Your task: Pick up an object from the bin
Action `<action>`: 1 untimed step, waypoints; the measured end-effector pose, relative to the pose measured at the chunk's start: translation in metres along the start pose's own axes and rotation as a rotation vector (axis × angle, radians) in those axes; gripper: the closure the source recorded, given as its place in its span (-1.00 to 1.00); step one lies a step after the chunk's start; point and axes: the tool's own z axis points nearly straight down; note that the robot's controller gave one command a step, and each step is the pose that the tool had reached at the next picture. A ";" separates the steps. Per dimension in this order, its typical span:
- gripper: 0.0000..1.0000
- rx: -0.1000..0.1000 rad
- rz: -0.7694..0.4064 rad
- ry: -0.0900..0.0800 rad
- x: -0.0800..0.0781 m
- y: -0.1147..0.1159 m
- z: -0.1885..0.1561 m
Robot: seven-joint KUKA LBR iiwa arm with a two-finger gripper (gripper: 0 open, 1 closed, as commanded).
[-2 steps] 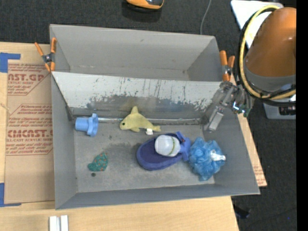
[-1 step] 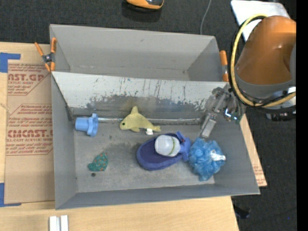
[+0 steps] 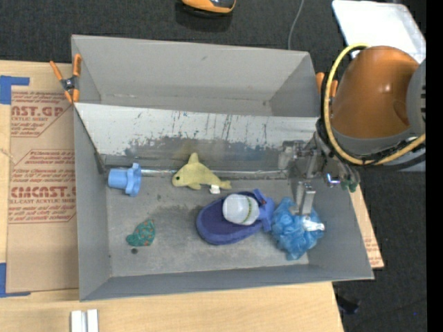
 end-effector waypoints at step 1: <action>-1.00 -0.002 0.190 -0.001 0.004 -0.002 0.018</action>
Offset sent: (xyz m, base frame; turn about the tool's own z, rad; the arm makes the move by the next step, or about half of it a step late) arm -0.0419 -0.0310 -0.0821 -0.1670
